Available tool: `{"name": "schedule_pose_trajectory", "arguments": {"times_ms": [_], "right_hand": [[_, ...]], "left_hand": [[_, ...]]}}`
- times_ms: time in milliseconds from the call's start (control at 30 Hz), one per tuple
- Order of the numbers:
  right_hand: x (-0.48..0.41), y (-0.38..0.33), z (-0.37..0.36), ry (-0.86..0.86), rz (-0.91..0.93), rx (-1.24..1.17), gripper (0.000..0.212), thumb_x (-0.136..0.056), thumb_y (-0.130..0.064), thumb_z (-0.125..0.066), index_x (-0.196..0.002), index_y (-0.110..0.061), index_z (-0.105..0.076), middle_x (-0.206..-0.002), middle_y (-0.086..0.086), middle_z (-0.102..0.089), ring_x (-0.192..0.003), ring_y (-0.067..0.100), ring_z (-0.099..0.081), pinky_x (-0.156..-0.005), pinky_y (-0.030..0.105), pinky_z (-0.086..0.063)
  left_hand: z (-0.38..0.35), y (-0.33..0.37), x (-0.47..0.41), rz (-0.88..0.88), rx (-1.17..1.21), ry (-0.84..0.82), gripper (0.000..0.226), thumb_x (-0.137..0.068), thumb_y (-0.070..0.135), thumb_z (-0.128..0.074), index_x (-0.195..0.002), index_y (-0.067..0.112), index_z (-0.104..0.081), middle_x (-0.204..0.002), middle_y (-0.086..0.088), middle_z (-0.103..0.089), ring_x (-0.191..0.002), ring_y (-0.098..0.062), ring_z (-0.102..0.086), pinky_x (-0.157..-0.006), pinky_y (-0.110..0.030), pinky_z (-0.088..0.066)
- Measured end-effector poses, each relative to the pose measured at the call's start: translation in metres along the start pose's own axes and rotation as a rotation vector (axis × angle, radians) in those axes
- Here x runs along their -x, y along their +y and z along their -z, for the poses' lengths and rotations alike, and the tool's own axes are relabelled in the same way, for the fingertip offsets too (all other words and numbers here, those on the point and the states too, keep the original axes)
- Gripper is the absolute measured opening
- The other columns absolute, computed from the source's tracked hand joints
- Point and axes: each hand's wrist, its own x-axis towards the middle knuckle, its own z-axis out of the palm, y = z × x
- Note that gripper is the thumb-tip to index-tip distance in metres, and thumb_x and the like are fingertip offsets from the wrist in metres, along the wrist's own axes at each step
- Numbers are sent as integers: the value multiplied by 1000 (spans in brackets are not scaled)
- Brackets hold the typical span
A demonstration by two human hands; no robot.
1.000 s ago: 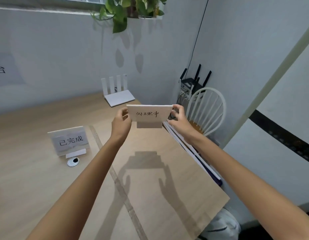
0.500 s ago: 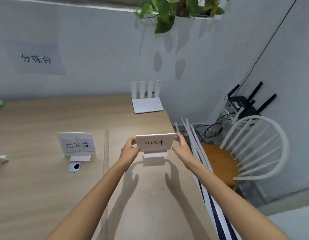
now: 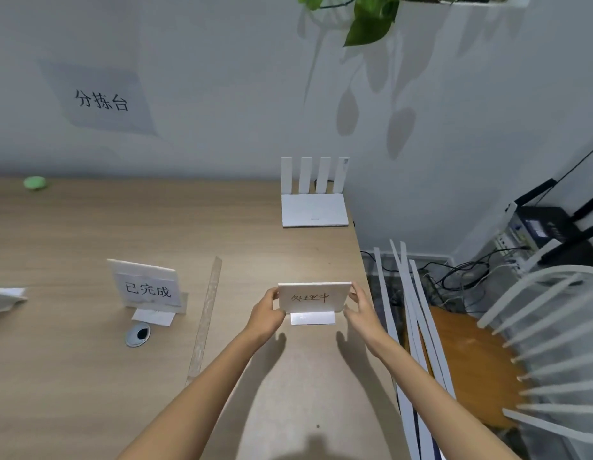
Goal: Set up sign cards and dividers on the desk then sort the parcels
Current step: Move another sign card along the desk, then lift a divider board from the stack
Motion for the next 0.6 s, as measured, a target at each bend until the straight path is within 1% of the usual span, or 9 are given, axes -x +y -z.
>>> {"name": "schedule_pose_trajectory", "arguments": {"times_ms": [67,133,233,300,367,400,500,533,600], "right_hand": [[-9,2,1,-27,-20,1,70,-94,1,-44,-151,-19,-8,-154,7,-24,-141,24,-26,-111,36,-27],[-16,6,5,-4,-43,-12,69,-94,2,-43,-151,-19,-10,-154,8,-25,-140,26,-26,-111,38,-27],[-13,20,6,82,-87,-13,58,-92,1,-44,-144,-19,-29,-143,10,-39,-129,25,-40,-105,39,-36],[1,30,-3,104,-118,2,46,-92,0,-46,-135,-16,-43,-132,11,-48,-112,21,-50,-88,32,-46],[21,37,-18,111,-133,11,34,-92,1,-46,-122,-11,-53,-116,11,-55,-89,15,-55,-64,23,-44],[31,38,-28,112,-131,9,29,-92,2,-45,-116,-8,-57,-106,10,-58,-81,13,-57,-56,21,-40],[62,36,-64,23,-117,34,26,-89,7,-42,-102,-1,-64,-81,8,-63,-69,17,-61,-44,16,-40],[72,32,-77,-34,-105,48,27,-87,8,-42,-100,0,-64,-77,8,-64,-65,16,-60,-42,13,-41],[92,24,-106,-140,-64,99,30,-86,8,-40,-98,-3,-65,-76,9,-66,-64,16,-58,-45,11,-41]], "left_hand": [[-2,-7,-4,20,-20,13,53,-91,2,-42,-142,12,-31,-146,-5,-38,-134,-22,-35,-95,-21,-28],[1,-15,-8,43,-39,36,54,-92,4,-42,-144,12,-27,-148,-7,-35,-136,-24,-33,-101,-26,-30],[14,-29,0,52,-63,63,51,-90,2,-44,-139,11,-35,-144,-8,-40,-133,-23,-36,-102,-27,-30],[28,-42,14,40,-89,54,46,-89,0,-43,-133,11,-43,-138,-8,-46,-127,-21,-42,-97,-24,-32],[46,-57,31,37,-100,49,39,-87,-3,-41,-121,15,-50,-130,-9,-52,-115,-18,-48,-90,-21,-33],[57,-64,41,34,-106,54,36,-87,-3,-41,-114,18,-52,-126,-10,-54,-110,-16,-49,-87,-18,-34],[94,-81,76,25,-133,76,33,-86,-3,-40,-106,20,-54,-113,-7,-58,-104,-15,-53,-73,-13,-39],[109,-85,91,24,-144,79,34,-86,-2,-40,-106,20,-56,-110,-5,-59,-103,-16,-54,-70,-10,-40],[140,-95,124,12,-159,95,33,-87,0,-40,-104,22,-56,-107,-1,-60,-102,-14,-56,-70,-4,-39]]}}
